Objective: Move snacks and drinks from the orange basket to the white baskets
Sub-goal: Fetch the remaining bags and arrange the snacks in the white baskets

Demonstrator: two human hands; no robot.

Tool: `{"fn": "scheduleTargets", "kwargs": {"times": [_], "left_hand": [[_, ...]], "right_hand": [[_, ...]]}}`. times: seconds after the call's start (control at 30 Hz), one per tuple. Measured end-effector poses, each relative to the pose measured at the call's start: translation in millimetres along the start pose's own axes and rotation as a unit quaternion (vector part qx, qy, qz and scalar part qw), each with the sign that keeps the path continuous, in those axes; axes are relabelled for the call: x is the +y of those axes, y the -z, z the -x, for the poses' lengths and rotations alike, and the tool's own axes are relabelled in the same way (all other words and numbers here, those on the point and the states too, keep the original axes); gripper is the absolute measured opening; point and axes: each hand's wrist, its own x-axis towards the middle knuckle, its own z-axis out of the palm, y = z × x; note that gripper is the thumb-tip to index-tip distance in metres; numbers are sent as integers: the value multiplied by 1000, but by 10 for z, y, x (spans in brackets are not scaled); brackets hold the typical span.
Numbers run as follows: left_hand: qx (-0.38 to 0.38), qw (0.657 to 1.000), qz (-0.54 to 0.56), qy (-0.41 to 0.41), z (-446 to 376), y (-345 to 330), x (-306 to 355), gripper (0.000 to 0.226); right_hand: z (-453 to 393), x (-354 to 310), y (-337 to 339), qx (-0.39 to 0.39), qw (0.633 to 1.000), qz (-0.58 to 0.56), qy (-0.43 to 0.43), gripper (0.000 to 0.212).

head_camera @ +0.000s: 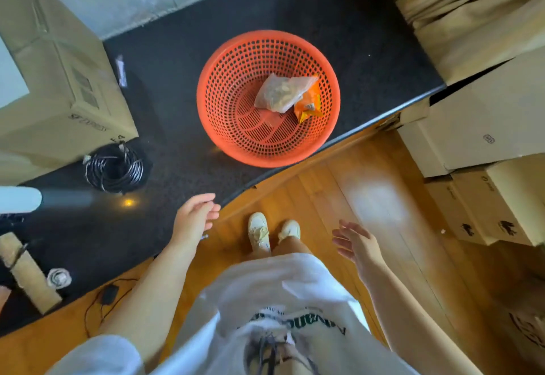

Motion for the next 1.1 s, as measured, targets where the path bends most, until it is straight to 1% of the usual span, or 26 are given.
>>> {"fn": "scheduleTargets", "kwargs": {"times": [0.1, 0.17, 0.23, 0.27, 0.33, 0.37, 0.43, 0.5, 0.53, 0.6, 0.67, 0.7, 0.77, 0.87, 0.93, 1.1], "left_hand": [[-48, 994, -26, -93, -212, -249, 520, 25], [-84, 984, -59, -148, -407, -442, 798, 24], [-113, 969, -102, -193, -626, -647, 991, 23], [-118, 961, -125, -217, -768, -756, 1068, 25], [-107, 940, -184, -267, -1064, -972, 1177, 41], [-96, 927, -214, -292, -1208, -1075, 1214, 52], [-60, 900, -272, -335, -1502, -1266, 1259, 70], [-24, 877, -328, -351, -1767, -1428, 1271, 82], [-11, 861, -358, -360, -1865, -1484, 1284, 86], [7, 832, -407, -378, -2063, -1578, 1267, 95], [17, 808, -425, -407, -2170, -1615, 1281, 104], [19, 804, -425, -416, -2226, -1639, 1287, 106], [13, 806, -411, -426, -2303, -1679, 1303, 103], [-1, 813, -393, -429, -2338, -1727, 1317, 86], [-1, 826, -375, -422, -2336, -1734, 1340, 76], [-4, 849, -345, -400, -2335, -1721, 1392, 63]], "right_hand": [[-212, -499, -255, -2, 997, -4, 75, 18], [-422, -866, -467, 8, 990, 14, 142, 20], [-627, -1176, -675, 31, 973, 47, 224, 27], [-736, -1309, -775, 45, 960, 67, 267, 26], [-935, -1524, -945, 81, 932, 117, 333, 27], [-1017, -1619, -1016, 93, 920, 138, 355, 31], [-1161, -1783, -1146, 105, 899, 173, 389, 41], [-1308, -1913, -1271, 105, 875, 225, 415, 48], [-1361, -1974, -1328, 103, 863, 260, 421, 52], [-1493, -2031, -1439, 103, 855, 316, 399, 62], [-1568, -2064, -1508, 105, 855, 342, 375, 67], [-1618, -2074, -1544, 105, 860, 344, 361, 67], [-1701, -2094, -1603, 107, 870, 339, 341, 68], [-1784, -2126, -1678, 99, 893, 322, 300, 69], [-1821, -2141, -1716, 87, 907, 307, 274, 72], [-1884, -2156, -1730, 74, 924, 277, 255, 76]]}}
